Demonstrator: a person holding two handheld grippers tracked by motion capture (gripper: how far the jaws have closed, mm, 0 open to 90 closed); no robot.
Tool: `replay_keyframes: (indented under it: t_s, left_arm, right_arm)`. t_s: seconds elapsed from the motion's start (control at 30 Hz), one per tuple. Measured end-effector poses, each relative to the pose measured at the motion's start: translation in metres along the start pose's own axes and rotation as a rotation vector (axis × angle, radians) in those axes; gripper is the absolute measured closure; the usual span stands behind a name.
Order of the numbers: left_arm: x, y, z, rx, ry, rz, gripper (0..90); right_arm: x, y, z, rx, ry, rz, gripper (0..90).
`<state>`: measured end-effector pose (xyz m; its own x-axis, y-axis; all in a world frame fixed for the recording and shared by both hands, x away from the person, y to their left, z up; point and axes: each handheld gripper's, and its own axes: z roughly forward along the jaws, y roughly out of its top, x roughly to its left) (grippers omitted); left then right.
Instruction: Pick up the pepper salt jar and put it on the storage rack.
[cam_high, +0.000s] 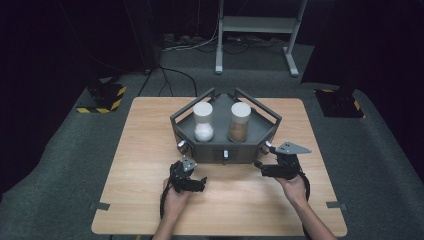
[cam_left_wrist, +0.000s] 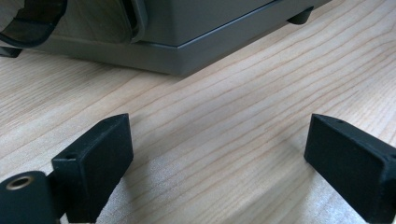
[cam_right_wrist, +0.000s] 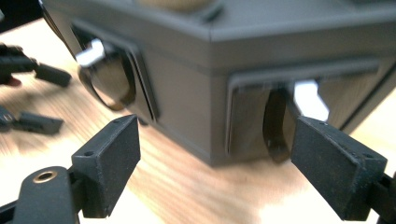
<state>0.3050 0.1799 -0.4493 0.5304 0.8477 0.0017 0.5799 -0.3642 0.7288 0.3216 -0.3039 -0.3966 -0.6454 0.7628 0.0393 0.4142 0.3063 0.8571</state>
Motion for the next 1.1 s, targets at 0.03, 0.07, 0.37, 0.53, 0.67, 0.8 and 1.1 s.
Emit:
replay_keyframes:
  t_s: [0.03,0.07,0.37,0.53,0.67,0.8,1.1]
  left_arm:
    - [0.000,0.000,0.000,0.000,0.000,0.000,8.0]
    - [0.000,0.000,0.000,0.000,0.000,0.000,8.0]
    - [0.000,0.000,0.000,0.000,0.000,0.000,8.0]
    - [0.000,0.000,0.000,0.000,0.001,0.000,8.0]
    - [0.000,0.000,0.000,0.001,0.001,0.000,8.1]
    - [0.000,0.000,0.000,0.001,0.001,0.000,8.0]
    - [0.000,0.000,0.000,0.000,0.001,0.000,8.0]
  right_arm:
    - [0.000,-0.003,0.001,0.008,-0.001,0.002,15.3]
    - [0.000,-0.005,0.002,0.018,-0.002,0.008,15.3]
    - [-0.001,-0.024,0.011,0.084,-0.010,0.024,15.3]
    - [-0.002,-0.035,0.016,0.113,-0.011,0.047,15.3]
    - [-0.002,-0.042,0.018,0.128,-0.015,0.062,15.3]
    - [-0.003,-0.046,0.018,0.135,-0.021,0.076,15.3]
    - [0.000,-0.047,0.020,0.170,-0.041,0.064,15.4]
